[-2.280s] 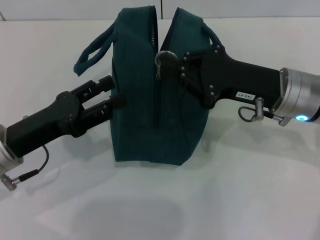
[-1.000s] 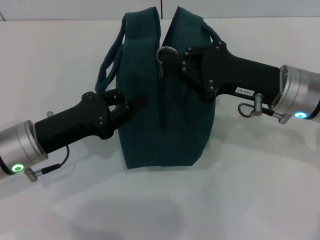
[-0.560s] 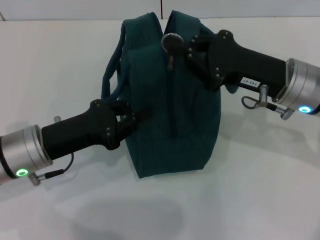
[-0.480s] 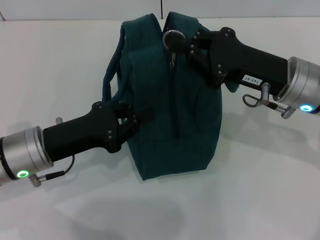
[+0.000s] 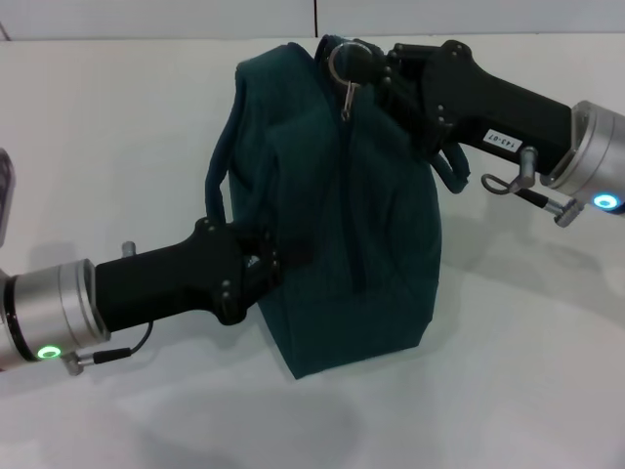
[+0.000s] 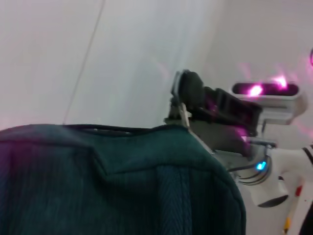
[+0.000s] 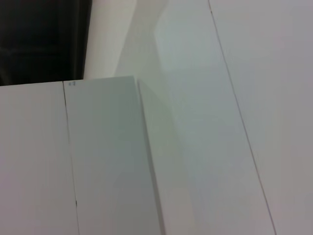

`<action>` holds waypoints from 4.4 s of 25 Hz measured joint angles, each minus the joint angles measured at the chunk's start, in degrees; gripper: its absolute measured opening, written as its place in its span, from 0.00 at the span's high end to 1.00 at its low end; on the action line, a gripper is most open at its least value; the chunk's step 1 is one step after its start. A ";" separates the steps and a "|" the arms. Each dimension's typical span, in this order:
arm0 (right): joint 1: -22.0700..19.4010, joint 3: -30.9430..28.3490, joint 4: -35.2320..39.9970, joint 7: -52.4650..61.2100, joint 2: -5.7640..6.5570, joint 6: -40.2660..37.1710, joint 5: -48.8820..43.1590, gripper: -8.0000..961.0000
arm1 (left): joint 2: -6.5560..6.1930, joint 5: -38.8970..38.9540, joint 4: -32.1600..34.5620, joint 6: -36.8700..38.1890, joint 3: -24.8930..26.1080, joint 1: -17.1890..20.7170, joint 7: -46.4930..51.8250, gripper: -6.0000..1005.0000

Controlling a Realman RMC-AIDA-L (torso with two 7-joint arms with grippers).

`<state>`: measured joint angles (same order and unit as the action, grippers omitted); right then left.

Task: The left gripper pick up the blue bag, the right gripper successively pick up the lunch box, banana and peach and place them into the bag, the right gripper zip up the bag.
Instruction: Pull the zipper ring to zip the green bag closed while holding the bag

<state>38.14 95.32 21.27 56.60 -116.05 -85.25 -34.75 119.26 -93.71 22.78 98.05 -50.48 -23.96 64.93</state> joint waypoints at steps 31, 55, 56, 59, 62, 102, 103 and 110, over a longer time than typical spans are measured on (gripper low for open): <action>-0.88 -0.32 -0.44 2.74 0.07 8.85 0.38 0.97 | -0.73 -4.94 0.89 10.59 -2.51 0.78 -5.45 0.94; -7.00 -2.18 2.55 4.11 0.33 2.13 2.70 0.96 | 0.13 -0.21 3.09 0.69 11.95 6.20 -3.49 0.71; -7.00 -2.18 2.55 4.12 0.33 2.14 2.72 0.96 | 0.15 -0.10 3.96 1.01 12.06 6.35 -3.14 0.69; -7.02 -2.16 2.52 4.13 0.33 2.22 2.83 0.95 | 0.05 -0.34 11.22 2.26 12.00 6.62 2.26 0.63; -7.00 -2.15 2.20 4.14 0.31 2.25 2.87 0.95 | 0.10 -0.44 21.12 2.65 11.63 6.74 9.86 0.57; -6.67 -2.68 1.67 4.13 0.31 3.81 3.02 0.93 | 0.44 -43.14 85.36 -9.15 -35.94 -4.45 89.64 0.24; -6.67 -2.68 1.67 4.14 0.31 3.91 3.03 0.93 | 0.41 -43.13 85.35 -9.15 -36.10 -4.33 89.20 0.24; -6.68 -2.68 1.67 4.15 0.31 4.35 3.02 0.92 | 0.44 -42.71 85.91 -10.85 -37.54 -2.64 85.79 0.41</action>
<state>31.46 92.64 22.93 60.75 -115.75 -80.90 -31.73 119.71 -136.42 108.69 87.20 -88.02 -26.60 150.72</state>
